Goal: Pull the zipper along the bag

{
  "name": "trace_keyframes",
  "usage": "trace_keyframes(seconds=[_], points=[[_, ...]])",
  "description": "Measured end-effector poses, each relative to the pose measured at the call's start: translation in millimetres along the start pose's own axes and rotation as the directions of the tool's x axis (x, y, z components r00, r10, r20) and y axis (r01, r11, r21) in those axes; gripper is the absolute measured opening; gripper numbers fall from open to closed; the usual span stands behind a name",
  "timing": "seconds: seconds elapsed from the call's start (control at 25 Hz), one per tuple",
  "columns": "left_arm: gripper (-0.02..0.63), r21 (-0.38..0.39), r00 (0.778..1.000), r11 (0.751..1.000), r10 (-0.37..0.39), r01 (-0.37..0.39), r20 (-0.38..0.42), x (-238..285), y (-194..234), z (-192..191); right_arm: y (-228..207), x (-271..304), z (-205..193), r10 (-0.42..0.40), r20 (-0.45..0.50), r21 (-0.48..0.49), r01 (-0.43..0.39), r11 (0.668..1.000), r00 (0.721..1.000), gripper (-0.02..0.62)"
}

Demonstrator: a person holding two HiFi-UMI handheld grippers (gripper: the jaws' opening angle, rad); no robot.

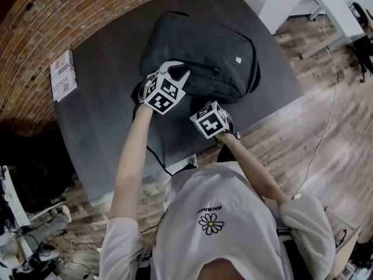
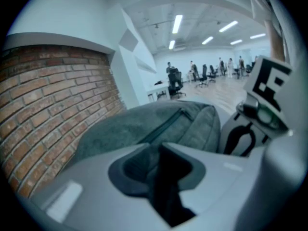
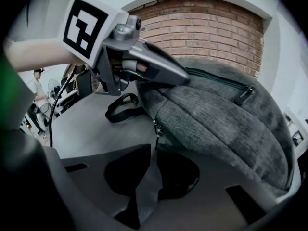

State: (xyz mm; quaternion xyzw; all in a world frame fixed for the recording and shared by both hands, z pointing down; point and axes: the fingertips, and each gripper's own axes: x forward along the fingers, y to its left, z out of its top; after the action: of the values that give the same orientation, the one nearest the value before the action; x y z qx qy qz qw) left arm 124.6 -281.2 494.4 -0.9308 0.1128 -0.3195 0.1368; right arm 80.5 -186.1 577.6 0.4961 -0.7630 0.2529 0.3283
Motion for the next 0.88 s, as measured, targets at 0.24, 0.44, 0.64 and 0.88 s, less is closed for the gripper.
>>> trace_keyframes(seconds=[0.24,0.44,0.64,0.88], points=[[0.075,-0.004,0.996,0.996,0.086,-0.086,0.037,-16.9,-14.0,-9.9,10.4,-54.1,-5.6,0.008,0.111,0.040,-0.013,0.999,0.994,0.130],[0.043,-0.194,0.924,0.931,0.342,-0.309,0.170,-69.4,18.2,31.8,1.3,-103.5,31.5,0.069,0.264,0.092,-0.097,0.991,0.962,0.133],[0.002,-0.450,0.772,0.767,0.593,-0.457,0.227,-148.6,27.1,66.2,-7.1,-147.9,66.8,-0.006,0.443,0.129,-0.058,0.990,0.896,0.063],[0.000,-0.476,0.700,0.701,0.679,-0.531,0.219,-208.8,-8.6,84.9,-5.6,-189.9,106.0,-0.102,0.604,0.066,0.077,0.995,0.791,0.000]])
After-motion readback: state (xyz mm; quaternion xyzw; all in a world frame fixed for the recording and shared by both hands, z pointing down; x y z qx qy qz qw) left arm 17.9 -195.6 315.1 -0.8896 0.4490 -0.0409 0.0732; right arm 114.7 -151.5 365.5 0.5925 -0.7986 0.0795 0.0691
